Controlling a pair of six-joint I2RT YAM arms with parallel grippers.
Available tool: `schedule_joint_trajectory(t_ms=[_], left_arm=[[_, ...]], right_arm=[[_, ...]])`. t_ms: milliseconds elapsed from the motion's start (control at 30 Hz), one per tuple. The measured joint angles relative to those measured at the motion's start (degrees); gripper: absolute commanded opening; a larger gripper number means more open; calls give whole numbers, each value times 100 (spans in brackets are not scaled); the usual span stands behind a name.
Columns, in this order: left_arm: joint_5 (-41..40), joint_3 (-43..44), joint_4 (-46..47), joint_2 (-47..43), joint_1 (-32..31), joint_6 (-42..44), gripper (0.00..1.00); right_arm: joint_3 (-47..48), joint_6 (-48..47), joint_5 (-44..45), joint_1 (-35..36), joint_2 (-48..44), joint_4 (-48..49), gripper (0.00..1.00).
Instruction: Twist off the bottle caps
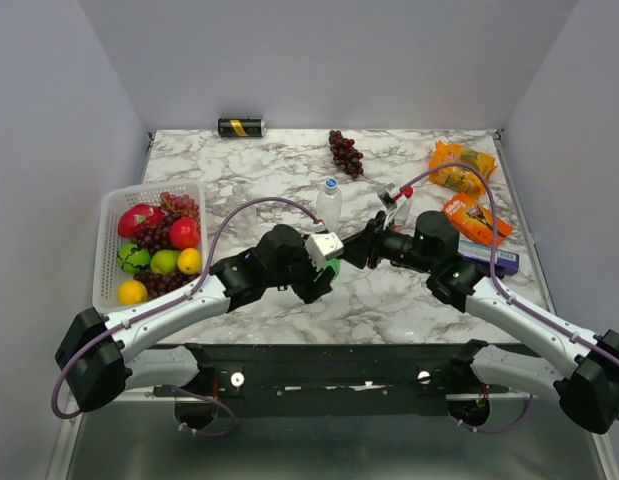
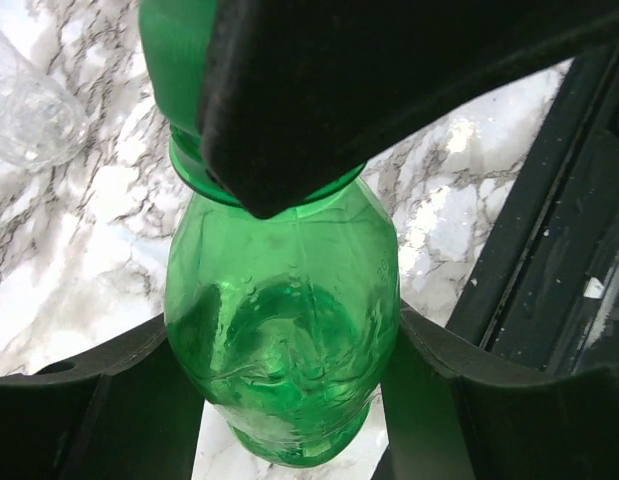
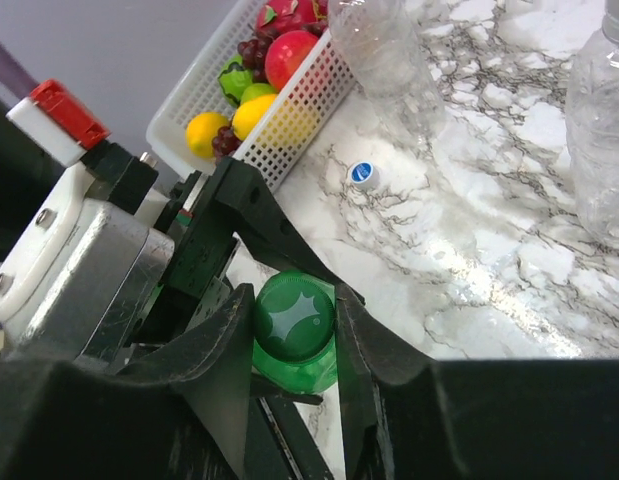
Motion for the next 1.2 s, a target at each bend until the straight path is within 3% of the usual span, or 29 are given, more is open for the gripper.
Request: schedule_joint_trajectory(t_ms=[500,833,933,967,1000,1067,1200], left_arm=[[3617,46,737,0,229,-210,31],[4264,107,1165,160,210,-402,31],[4212,155,1147,160,197,-391,31],[4177,160,1145,160,190,-382,31],[4120,164,1088,160,184,-363,30],[3945,162,905,166,173,-332,31],[3530,162,691,168,173,-310,31]], right_arm=[[-2,-754,-3950,-1117,-584,625,32],[-2,-533,-4839,-1412,-651,1196,37],[-2,-466,-4874,-1425,-651,1338,49],[-2,-463,-4872,-1440,-651,1346,66],[0,-455,-4850,-1458,-656,1364,74],[-2,-452,-4734,-1517,-695,1349,80],[-2,-551,-4262,-1537,-872,1231,83]])
